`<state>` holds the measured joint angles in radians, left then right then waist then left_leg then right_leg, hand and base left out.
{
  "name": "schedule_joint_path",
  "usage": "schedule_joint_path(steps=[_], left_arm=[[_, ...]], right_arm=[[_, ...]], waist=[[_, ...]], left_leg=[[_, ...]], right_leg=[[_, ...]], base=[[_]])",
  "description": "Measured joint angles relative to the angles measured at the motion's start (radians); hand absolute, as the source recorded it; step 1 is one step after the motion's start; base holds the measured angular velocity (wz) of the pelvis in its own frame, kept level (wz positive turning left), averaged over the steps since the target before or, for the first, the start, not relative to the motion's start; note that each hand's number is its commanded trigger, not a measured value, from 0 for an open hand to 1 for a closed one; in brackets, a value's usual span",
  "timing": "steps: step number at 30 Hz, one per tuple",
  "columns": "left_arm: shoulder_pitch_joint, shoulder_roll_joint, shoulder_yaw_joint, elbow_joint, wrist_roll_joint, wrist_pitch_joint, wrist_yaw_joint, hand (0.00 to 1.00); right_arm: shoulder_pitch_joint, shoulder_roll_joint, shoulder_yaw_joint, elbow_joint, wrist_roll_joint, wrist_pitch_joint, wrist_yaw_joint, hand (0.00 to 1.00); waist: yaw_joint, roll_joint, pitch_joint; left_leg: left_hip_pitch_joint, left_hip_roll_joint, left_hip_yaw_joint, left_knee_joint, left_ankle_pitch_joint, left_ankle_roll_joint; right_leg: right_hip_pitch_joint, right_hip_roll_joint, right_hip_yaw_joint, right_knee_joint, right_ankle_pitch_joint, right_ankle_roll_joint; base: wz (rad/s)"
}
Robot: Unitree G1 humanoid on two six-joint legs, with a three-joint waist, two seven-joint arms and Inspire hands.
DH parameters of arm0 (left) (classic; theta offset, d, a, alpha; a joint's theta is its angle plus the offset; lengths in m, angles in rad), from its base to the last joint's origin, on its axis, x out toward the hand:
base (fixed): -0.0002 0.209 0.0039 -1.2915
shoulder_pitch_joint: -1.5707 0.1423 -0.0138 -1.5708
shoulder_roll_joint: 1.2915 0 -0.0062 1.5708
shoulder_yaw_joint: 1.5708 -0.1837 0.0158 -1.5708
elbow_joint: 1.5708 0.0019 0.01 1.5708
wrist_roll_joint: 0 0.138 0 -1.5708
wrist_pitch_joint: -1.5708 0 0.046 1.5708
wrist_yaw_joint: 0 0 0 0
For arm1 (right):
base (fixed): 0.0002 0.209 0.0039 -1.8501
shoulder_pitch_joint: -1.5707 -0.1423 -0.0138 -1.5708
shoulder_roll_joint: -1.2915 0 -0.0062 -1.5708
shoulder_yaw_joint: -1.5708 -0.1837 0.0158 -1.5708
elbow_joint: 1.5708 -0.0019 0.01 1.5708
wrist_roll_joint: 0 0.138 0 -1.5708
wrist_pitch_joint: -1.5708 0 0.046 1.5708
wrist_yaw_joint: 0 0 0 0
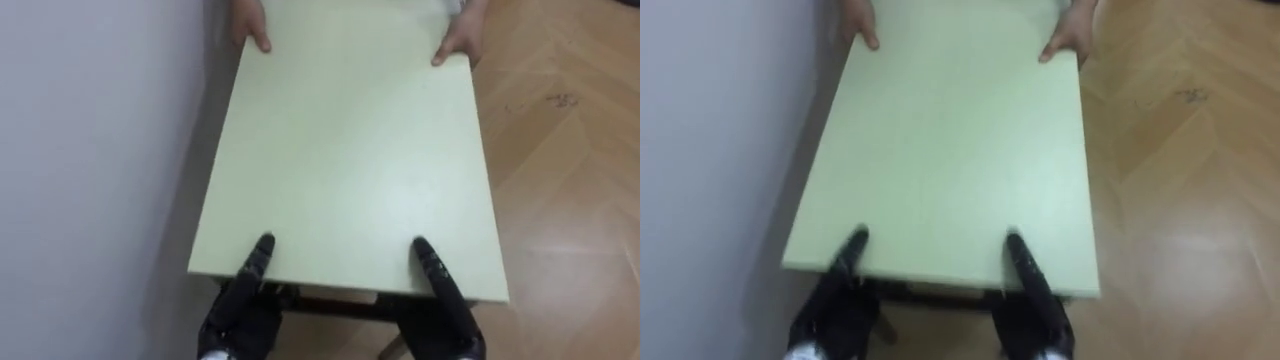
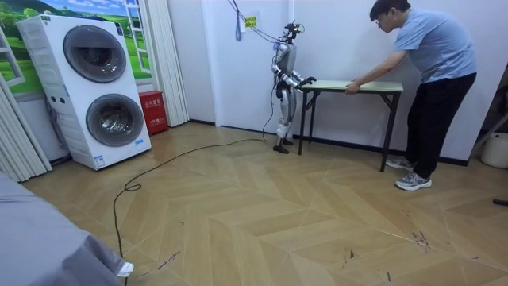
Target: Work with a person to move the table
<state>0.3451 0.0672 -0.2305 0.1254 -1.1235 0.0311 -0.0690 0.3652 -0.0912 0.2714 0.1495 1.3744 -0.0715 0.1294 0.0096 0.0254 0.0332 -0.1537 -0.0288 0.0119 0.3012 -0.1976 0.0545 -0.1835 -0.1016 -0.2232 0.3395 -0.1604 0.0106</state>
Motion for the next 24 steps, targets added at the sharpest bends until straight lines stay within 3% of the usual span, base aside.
schedule_joint_path(steps=[3, 8, 21, 24], left_arm=[[0.000, -0.006, 0.001, 0.000, 0.015, 0.001, 0.000, 1.00], [0.004, -0.002, 0.003, 0.000, 0.024, 0.001, 0.000, 1.00], [0.013, 0.002, -0.008, 0.018, 0.025, 0.000, -0.002, 1.00], [0.012, -0.002, -0.006, 0.038, 0.025, -0.001, -0.011, 0.87]], right_arm=[[0.001, 0.000, -0.001, 0.002, -0.003, -0.001, 0.000, 1.00], [0.001, 0.000, 0.000, 0.015, -0.005, -0.002, 0.000, 1.00], [0.008, -0.009, 0.004, 0.035, -0.003, -0.003, 0.005, 1.00], [0.008, -0.009, 0.004, 0.045, -0.005, -0.002, 0.005, 1.00]], waist=[[-0.002, -0.006, -0.0004], [-0.001, -0.033, 0.0008], [-0.003, -0.026, -0.0017], [-0.004, -0.023, -0.0021]], left_leg=[[0.009, 0.004, 0.011, -0.017, 0.000, 0.000], [0.021, 0.001, 0.014, -0.032, -0.001, 0.001], [0.048, 0.003, 0.018, -0.048, -0.004, 0.000], [0.066, 0.003, 0.022, -0.051, -0.005, 0.001]], right_leg=[[0.012, 0.003, 0.001, -0.018, 0.000, 0.000], [0.032, 0.002, 0.002, -0.035, 0.002, 0.003], [0.081, 0.018, 0.010, -0.083, 0.009, 0.009], [0.097, 0.018, 0.010, -0.085, 0.009, 0.009]], base=[[0.07], [0.02], [0.01], [0.00]])
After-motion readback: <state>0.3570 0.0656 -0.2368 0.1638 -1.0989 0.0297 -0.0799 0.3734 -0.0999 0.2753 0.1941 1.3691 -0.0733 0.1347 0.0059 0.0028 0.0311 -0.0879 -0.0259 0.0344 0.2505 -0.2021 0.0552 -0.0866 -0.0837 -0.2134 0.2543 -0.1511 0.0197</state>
